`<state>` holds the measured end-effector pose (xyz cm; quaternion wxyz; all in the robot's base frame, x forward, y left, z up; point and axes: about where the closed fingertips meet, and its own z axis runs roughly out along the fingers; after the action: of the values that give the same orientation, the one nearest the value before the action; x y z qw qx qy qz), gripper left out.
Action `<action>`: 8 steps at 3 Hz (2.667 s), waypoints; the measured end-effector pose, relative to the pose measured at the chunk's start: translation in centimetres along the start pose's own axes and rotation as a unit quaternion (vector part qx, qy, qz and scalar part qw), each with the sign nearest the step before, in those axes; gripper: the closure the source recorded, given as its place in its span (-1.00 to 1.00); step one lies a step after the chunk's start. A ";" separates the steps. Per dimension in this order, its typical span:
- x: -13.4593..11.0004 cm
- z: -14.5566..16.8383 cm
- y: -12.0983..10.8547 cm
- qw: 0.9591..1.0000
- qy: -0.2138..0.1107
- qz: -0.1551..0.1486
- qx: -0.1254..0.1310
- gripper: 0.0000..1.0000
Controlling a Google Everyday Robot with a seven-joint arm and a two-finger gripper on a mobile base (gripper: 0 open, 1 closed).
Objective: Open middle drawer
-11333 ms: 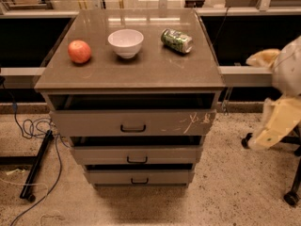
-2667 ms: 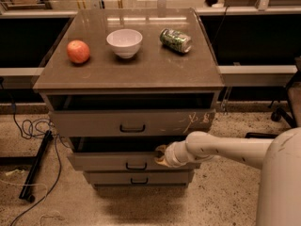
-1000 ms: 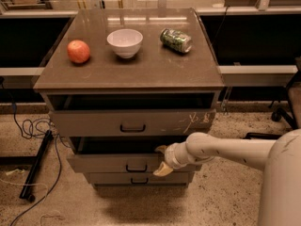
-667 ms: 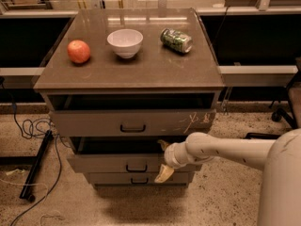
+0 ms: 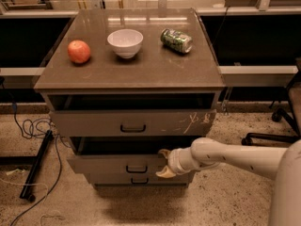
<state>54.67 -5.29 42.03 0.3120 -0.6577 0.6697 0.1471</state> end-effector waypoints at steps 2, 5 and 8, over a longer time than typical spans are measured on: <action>-0.2 -1.3 0.6 1.000 -0.003 0.000 -0.005 0.99; 0.0 -2.3 2.5 1.000 -0.009 0.004 -0.006 0.62; 0.0 -2.3 2.5 1.000 -0.009 0.004 -0.006 -0.78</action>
Offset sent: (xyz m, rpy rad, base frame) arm -0.2669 -0.0963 -0.0163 0.0809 0.0268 0.0618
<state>51.69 -6.45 43.22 0.3133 -0.6554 0.6689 0.1580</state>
